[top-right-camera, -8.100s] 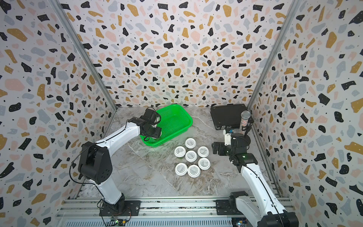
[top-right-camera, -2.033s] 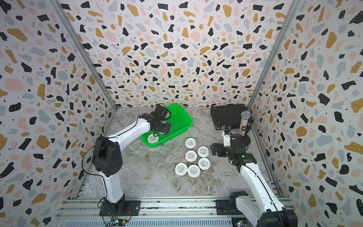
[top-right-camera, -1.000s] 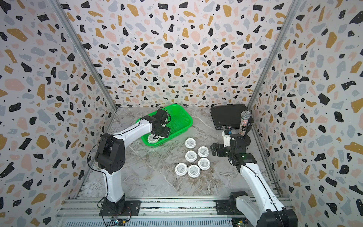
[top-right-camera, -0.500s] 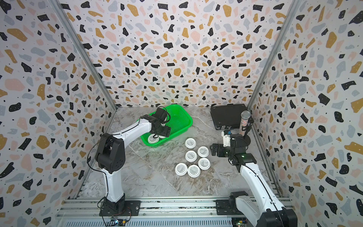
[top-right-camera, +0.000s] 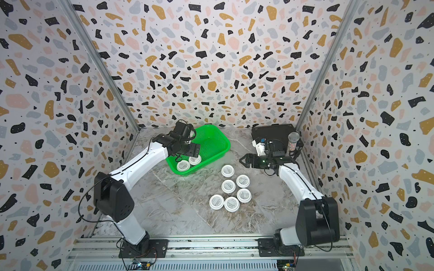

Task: Put the yogurt in the basket
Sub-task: Place the yogurt in the basket, then adjust the basket at the center of the board.

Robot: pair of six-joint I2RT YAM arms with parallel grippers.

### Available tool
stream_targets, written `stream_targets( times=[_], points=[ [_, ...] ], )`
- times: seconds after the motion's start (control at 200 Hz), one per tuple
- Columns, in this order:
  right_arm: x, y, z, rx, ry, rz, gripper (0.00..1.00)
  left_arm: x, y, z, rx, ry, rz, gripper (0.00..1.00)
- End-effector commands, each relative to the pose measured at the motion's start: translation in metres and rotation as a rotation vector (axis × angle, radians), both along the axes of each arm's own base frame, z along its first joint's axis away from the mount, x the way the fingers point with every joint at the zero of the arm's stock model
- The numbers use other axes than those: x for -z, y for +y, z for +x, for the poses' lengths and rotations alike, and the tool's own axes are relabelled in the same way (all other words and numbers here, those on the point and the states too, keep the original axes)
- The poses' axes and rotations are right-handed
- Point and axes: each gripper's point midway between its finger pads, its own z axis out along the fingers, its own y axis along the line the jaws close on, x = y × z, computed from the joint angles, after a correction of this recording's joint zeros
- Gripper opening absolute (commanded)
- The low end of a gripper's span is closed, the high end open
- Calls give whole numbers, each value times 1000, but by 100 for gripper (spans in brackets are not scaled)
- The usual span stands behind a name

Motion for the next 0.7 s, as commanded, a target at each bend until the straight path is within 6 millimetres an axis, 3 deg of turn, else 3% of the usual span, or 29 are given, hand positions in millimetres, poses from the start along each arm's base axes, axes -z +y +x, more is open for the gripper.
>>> stream_targets(
  times=[0.0, 0.125, 0.385, 0.556, 0.696],
  points=[
    [-10, 21, 17, -79, 22, 59, 79, -12, 21, -9, -67, -53, -29, 94],
    [4, 30, 51, -77, 69, 56, 66, -11, 45, -26, -150, -84, -85, 95],
    [25, 44, 115, -77, 98, 59, 65, 15, 93, -46, -334, -93, -240, 99],
    [28, 57, 140, -119, 123, 106, 65, 40, 102, -42, -397, -42, -373, 97],
    [35, 67, 148, -146, 158, 128, 62, 54, 107, -34, -443, -23, -485, 88]
  ],
)
